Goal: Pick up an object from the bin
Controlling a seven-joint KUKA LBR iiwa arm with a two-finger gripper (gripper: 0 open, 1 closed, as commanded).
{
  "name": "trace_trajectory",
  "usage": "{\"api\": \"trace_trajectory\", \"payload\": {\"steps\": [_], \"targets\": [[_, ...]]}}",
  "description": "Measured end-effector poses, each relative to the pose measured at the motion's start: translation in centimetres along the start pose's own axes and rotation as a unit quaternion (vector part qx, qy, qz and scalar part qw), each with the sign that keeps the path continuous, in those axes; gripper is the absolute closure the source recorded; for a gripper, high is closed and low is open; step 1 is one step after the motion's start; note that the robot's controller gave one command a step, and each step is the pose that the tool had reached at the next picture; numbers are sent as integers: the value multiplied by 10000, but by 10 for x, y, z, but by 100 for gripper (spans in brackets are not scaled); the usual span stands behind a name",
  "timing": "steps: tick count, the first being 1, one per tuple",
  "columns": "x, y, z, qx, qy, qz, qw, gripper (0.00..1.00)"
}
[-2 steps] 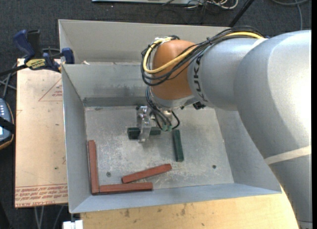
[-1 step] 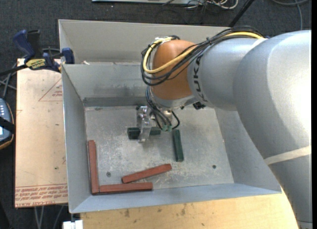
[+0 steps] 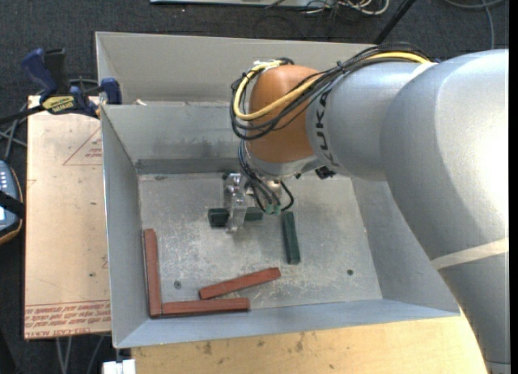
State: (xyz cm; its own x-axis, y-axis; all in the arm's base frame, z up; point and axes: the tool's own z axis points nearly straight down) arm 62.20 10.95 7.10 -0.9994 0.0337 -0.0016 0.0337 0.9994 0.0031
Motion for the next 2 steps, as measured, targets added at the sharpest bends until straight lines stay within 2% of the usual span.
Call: {"api": "trace_trajectory", "payload": {"steps": [1,2], "targets": [[0,0,0,0,0,0,10000,100],[-21,-64,-200,8,-25,367,9993,100]]}}
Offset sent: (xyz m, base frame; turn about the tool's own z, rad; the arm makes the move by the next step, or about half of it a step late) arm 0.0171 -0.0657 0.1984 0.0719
